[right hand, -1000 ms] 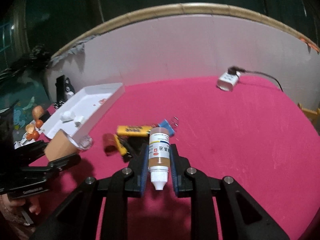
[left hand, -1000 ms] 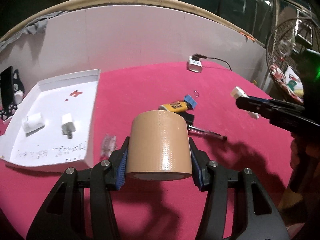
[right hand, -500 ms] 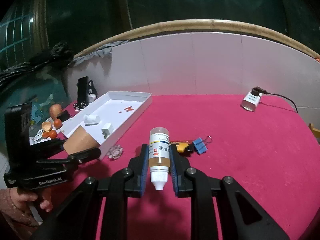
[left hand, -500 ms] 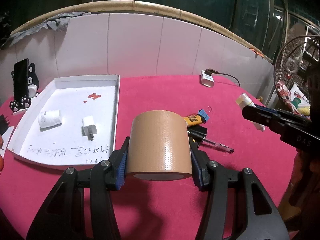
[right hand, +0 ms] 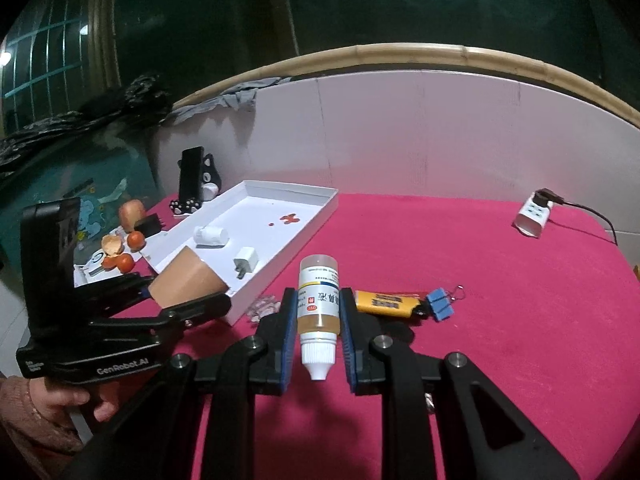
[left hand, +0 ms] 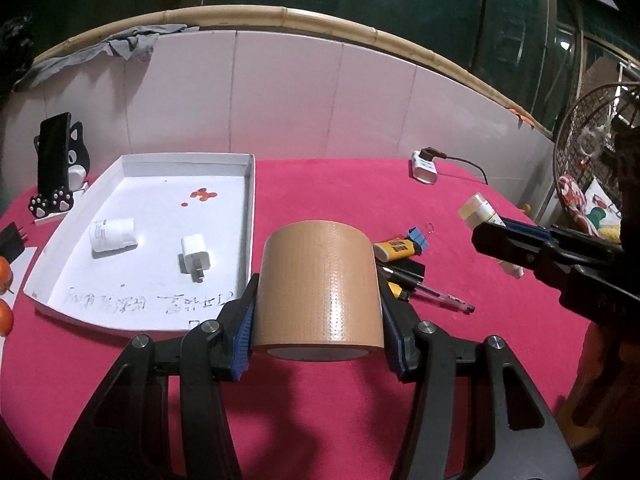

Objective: Organize rigid objects
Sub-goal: 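Carry the dropper bottle in the right tool while the left tool carries the tape roll to the tray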

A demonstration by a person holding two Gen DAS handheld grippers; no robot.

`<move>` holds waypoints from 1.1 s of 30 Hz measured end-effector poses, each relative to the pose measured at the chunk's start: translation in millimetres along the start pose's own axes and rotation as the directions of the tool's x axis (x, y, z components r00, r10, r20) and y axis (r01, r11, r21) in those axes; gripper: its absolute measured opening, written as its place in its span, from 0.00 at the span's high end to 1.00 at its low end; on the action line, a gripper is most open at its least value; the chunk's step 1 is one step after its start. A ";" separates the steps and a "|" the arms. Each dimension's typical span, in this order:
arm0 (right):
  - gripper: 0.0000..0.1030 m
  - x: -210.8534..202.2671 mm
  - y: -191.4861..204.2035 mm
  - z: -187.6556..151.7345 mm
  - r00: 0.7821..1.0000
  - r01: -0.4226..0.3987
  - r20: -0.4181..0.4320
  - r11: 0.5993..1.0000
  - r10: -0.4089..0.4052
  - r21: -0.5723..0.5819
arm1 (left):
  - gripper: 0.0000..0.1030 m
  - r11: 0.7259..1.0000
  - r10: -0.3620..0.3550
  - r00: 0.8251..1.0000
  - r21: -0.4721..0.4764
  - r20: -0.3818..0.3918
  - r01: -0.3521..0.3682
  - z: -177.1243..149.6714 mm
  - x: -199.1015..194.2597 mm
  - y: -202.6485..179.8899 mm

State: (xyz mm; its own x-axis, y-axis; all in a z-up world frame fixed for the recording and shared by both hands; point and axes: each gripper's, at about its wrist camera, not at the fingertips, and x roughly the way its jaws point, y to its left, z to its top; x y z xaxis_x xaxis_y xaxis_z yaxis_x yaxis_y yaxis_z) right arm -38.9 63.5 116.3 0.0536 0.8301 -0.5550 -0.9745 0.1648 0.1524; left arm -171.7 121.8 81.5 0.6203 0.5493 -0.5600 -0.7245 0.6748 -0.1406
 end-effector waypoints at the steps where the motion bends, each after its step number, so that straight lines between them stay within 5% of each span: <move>1: 0.82 0.8 2.2 0.6 1.000 -0.004 -0.001 1.000 0.004 -0.005 | 0.49 1.000 0.002 1.000 0.000 0.004 -0.002 0.2 -1.2 0.6; 15: 0.82 29.0 35.1 30.0 0.999 -0.048 0.006 0.997 0.048 -0.055 | 0.49 0.997 0.074 0.996 -0.030 0.044 -0.073 11.7 -13.2 32.9; 33: 0.82 79.4 56.6 55.1 0.998 -0.013 -0.063 0.994 0.006 -0.110 | 0.49 0.941 0.288 0.957 -0.194 0.027 -0.278 23.4 -33.5 155.0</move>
State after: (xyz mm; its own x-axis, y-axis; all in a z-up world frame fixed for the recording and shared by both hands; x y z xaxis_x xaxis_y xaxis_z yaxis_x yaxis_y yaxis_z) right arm -77.7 168.1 126.0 0.0340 0.7957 -0.6047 -0.9932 0.0944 0.0684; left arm -297.8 219.5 97.6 0.3933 0.7337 -0.5541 -0.9121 0.3871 -0.1349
